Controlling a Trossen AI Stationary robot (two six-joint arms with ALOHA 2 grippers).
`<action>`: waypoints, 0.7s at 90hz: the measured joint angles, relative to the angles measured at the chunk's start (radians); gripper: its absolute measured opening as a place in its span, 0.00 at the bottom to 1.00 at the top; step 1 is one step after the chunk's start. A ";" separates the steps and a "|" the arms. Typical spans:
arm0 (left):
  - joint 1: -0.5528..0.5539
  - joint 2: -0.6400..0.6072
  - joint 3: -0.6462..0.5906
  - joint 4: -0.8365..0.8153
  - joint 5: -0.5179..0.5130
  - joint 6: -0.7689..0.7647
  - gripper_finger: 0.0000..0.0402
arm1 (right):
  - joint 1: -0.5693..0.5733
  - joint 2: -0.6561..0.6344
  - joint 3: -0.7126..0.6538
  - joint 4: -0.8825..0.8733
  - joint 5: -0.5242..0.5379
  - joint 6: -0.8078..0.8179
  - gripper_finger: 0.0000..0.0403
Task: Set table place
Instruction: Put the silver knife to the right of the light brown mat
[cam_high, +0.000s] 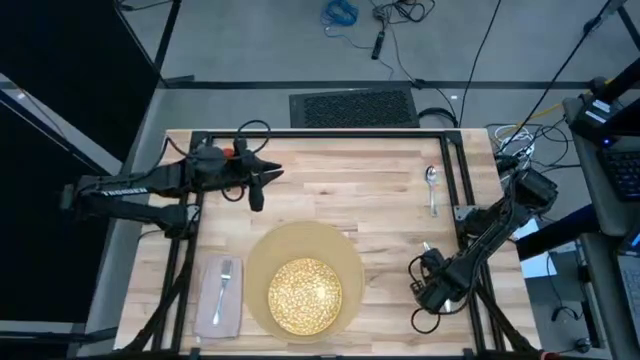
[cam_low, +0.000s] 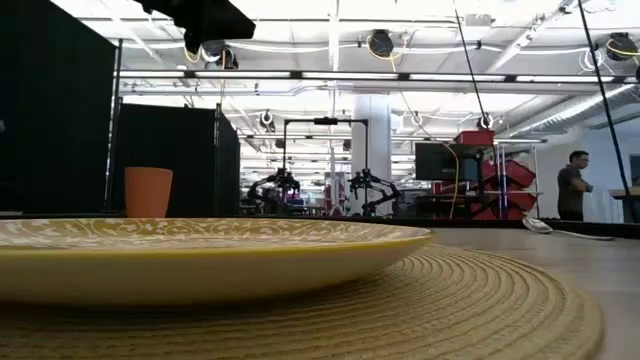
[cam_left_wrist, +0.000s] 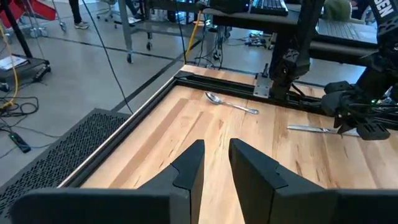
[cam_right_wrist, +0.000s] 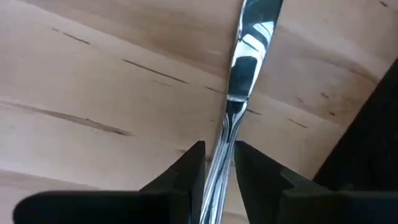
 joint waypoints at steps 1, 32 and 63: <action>0.000 0.000 0.000 0.000 0.000 0.000 0.16 | 0.001 0.000 0.000 0.000 0.000 0.001 0.18; 0.000 0.000 0.000 0.000 0.000 0.000 0.16 | 0.006 0.000 0.000 0.009 0.030 0.017 0.17; 0.000 0.000 0.000 -0.005 0.000 0.000 0.16 | 0.006 -0.003 -0.040 0.060 0.023 0.017 0.17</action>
